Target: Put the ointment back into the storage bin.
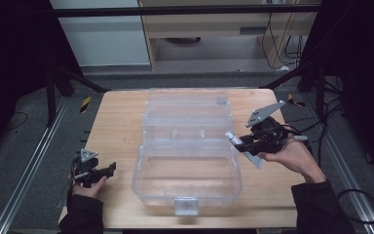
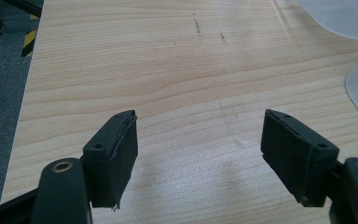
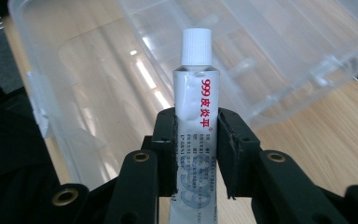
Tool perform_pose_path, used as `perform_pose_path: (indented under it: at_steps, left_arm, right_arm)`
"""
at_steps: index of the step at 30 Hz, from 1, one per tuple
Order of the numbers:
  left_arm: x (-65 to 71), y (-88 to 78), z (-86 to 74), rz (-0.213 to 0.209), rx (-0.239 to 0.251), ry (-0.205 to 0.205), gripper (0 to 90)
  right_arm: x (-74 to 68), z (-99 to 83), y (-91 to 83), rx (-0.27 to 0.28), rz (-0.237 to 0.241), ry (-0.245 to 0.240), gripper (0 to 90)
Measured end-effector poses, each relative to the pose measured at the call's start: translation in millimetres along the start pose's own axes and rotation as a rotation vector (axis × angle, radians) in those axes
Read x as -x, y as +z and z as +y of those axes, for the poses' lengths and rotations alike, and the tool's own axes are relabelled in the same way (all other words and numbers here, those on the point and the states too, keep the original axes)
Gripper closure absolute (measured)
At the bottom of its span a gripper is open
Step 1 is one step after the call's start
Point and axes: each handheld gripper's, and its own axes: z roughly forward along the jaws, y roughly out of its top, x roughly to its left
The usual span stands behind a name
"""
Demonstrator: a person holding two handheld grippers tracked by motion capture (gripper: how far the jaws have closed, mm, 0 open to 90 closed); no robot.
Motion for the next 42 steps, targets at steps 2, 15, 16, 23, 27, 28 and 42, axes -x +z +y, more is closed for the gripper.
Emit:
perform_pose_path:
  at_steps: [2,15,16,23,27,28,42]
  left_arm:
    - [0.0,0.1,0.0,0.0,0.002,-0.001,27.1]
    - [-0.2,0.0,0.1,0.001,0.004,0.001,27.5]
    - [-0.4,0.0,0.2,0.001,0.004,0.001,27.5]
    - [-0.6,-0.1,0.3,0.003,0.005,0.001,27.6]
    - [-0.5,0.1,0.4,0.004,0.004,0.002,27.6]
    - [-0.6,0.0,0.3,0.004,0.004,0.002,27.6]
    - [-0.6,0.0,0.4,0.003,0.003,0.004,27.7]
  right_arm:
    - [-1.3,7.9,5.0,-0.022,0.017,-0.027,70.0]
    - [-15.8,27.9,39.3,-0.098,0.138,-0.145,70.1]
    - [-17.8,28.4,43.2,-0.104,0.152,-0.149,70.1]
    - [-28.1,30.8,62.7,-0.138,0.186,-0.201,70.1]
    - [-36.2,30.8,73.5,-0.174,0.202,-0.229,70.1]
    - [-37.5,30.3,75.9,-0.176,0.204,-0.236,70.1]
    - [-51.5,22.0,110.4,-0.281,0.217,-0.294,70.0]
